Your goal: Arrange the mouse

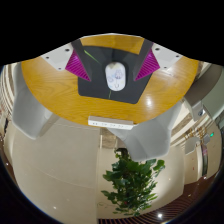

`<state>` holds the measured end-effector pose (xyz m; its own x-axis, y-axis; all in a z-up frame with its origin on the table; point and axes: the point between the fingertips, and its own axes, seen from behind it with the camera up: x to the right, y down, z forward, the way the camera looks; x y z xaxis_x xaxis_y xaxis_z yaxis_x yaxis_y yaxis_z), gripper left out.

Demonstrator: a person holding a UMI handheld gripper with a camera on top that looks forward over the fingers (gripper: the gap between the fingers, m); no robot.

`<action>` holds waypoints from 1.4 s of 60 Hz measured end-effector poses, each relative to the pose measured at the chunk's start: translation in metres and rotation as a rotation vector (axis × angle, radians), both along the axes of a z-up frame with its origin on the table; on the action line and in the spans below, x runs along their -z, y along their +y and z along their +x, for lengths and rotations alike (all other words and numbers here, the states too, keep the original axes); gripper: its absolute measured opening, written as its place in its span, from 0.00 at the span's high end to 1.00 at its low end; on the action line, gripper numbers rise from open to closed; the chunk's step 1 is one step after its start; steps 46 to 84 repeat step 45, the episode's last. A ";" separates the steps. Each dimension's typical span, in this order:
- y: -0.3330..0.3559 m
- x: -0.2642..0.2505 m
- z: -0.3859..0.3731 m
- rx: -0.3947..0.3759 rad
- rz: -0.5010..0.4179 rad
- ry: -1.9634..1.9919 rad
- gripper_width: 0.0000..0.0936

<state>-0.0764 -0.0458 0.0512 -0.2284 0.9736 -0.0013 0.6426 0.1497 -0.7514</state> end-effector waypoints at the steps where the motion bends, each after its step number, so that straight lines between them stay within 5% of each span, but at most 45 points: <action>1: 0.003 -0.007 0.009 0.004 -0.001 0.000 0.08; 23: 0.062 -0.077 0.219 0.104 0.035 -0.092 0.08; 39: 0.074 -0.079 0.288 0.176 0.065 -0.072 0.08; 84: 0.072 -0.076 0.302 0.187 0.070 -0.076 0.08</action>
